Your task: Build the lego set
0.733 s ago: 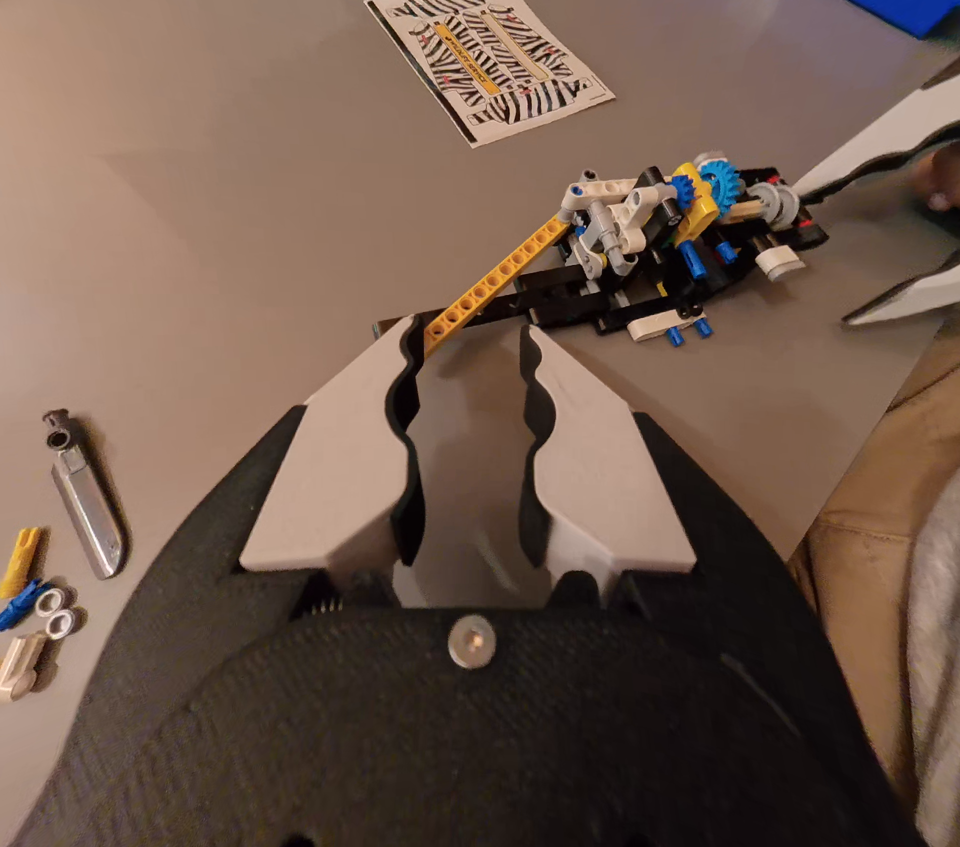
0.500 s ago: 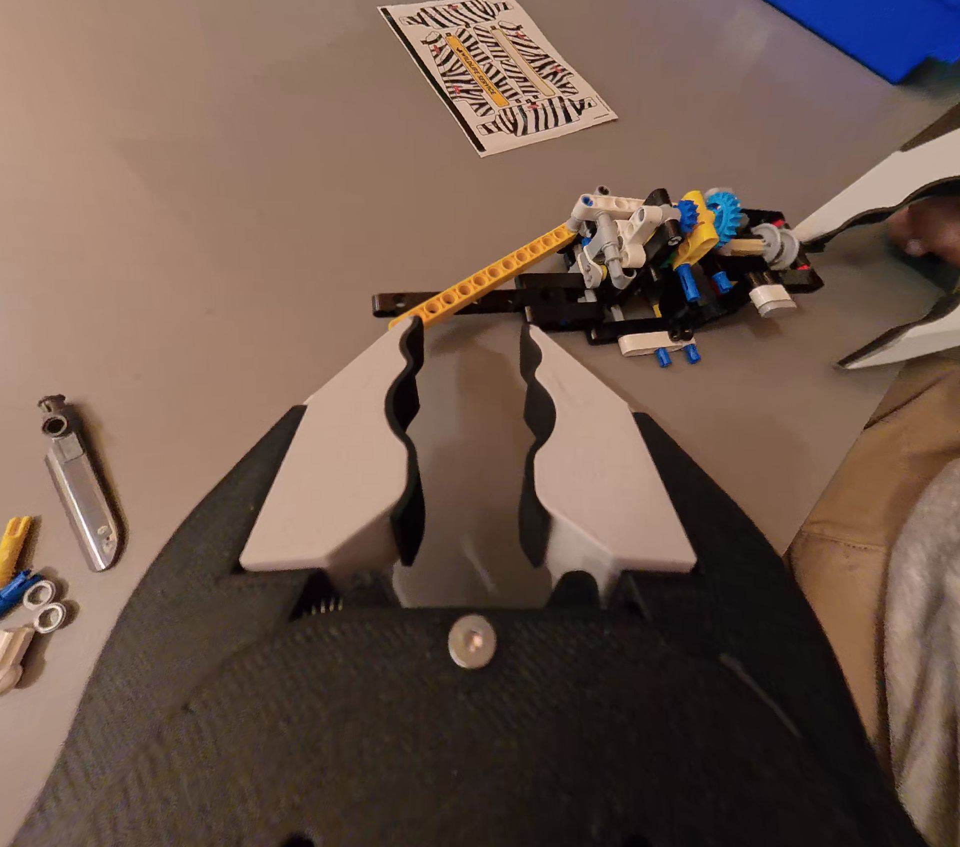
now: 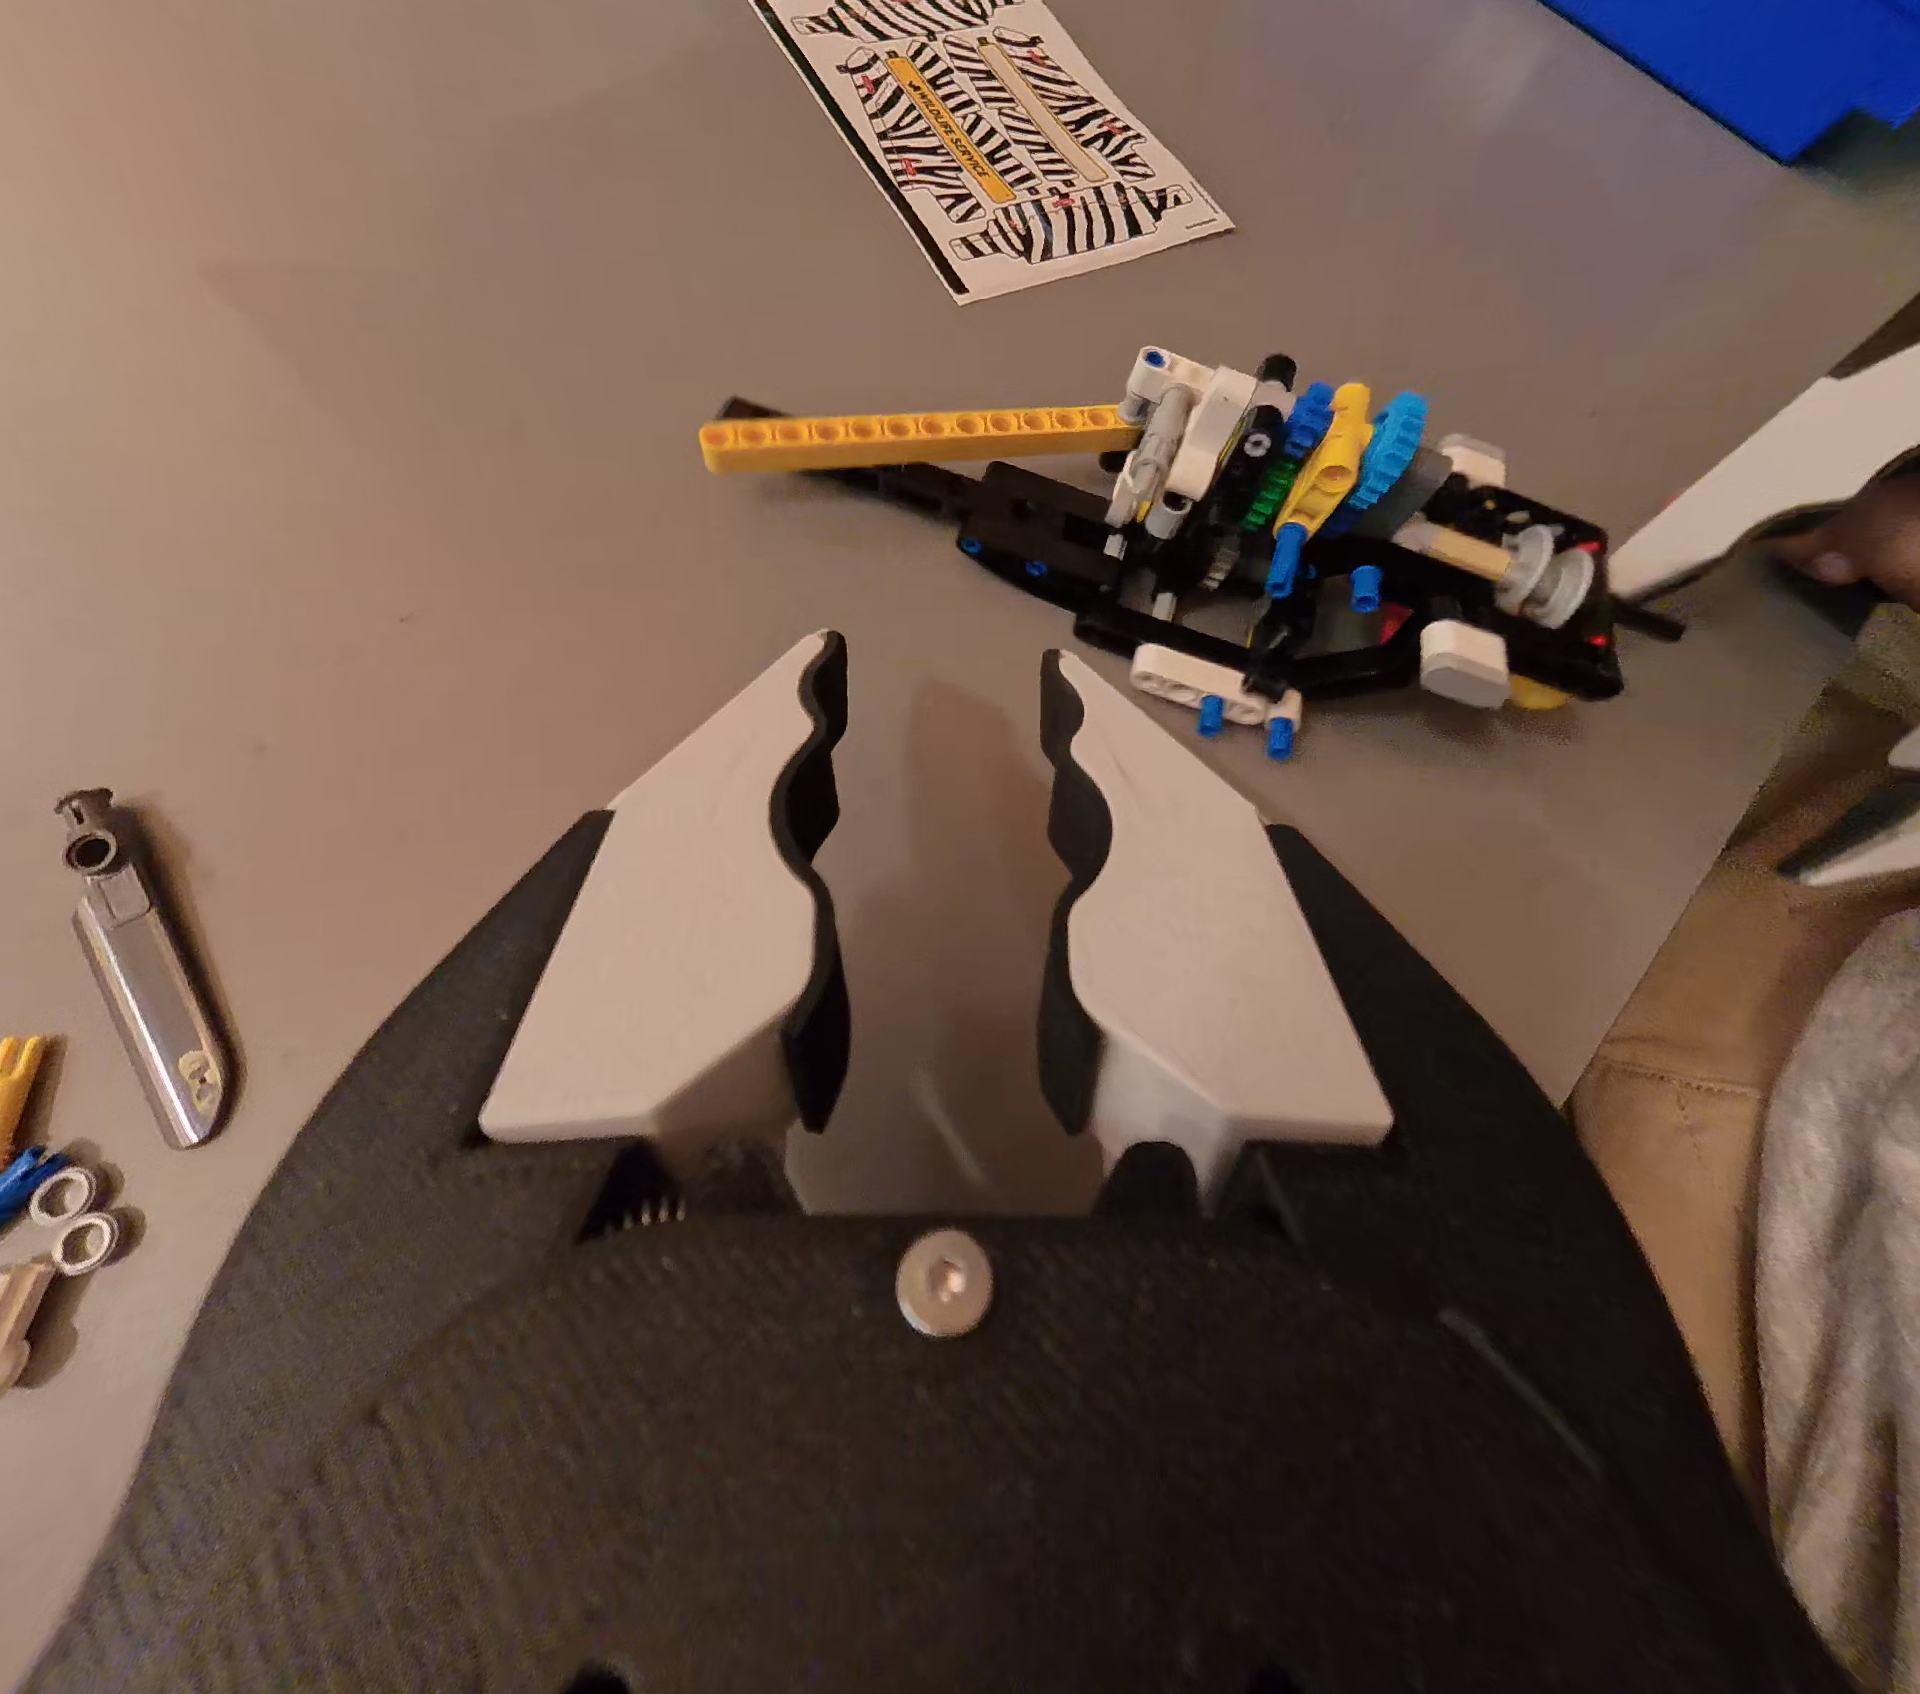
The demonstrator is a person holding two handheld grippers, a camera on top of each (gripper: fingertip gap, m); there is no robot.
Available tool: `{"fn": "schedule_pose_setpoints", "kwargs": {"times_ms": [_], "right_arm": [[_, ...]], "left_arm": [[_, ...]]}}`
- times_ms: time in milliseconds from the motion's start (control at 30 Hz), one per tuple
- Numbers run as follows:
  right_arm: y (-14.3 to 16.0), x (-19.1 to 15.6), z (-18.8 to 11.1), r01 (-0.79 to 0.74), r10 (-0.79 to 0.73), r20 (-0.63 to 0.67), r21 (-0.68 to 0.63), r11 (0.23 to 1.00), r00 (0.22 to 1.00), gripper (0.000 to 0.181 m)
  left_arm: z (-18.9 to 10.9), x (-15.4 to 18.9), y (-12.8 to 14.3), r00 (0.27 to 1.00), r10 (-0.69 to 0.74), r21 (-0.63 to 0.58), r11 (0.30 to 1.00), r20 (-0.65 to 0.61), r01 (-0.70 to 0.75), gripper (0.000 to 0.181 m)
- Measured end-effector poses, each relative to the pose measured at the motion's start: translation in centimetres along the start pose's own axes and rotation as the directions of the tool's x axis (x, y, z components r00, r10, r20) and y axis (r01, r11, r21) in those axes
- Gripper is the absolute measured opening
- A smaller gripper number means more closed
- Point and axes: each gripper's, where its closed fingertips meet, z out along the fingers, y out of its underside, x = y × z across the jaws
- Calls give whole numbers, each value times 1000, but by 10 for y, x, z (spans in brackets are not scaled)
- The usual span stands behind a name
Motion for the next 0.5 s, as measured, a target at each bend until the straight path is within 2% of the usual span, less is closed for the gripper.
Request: {"fn": "schedule_pose_setpoints", "kwargs": {"times_ms": [33, 133, 267, 500], "right_arm": [[-1, -3, 4, -1, 1, 6, -5, 1000, 1000, 58], [-2, -12, 13, 26, -25, 21, -26, 999, 999, 67], [-4, -16, 15, 51, -51, 19, -23, 998, 999, 65], [-26, -11, -10, -42, 32, 64, 168, 985, 997, 47]], "left_arm": [[0, 0, 0, 1000, 0, -1, 1000, 0, 0, 37], [0, 0, 0, 1000, 0, -2, 1000, -1, 0, 37], [0, 0, 0, 1000, 1, -2, 1000, -2, -1, 36], [-2, 2, -3, 1000, 19, 20, 1000, -3, -19, 43]]}}
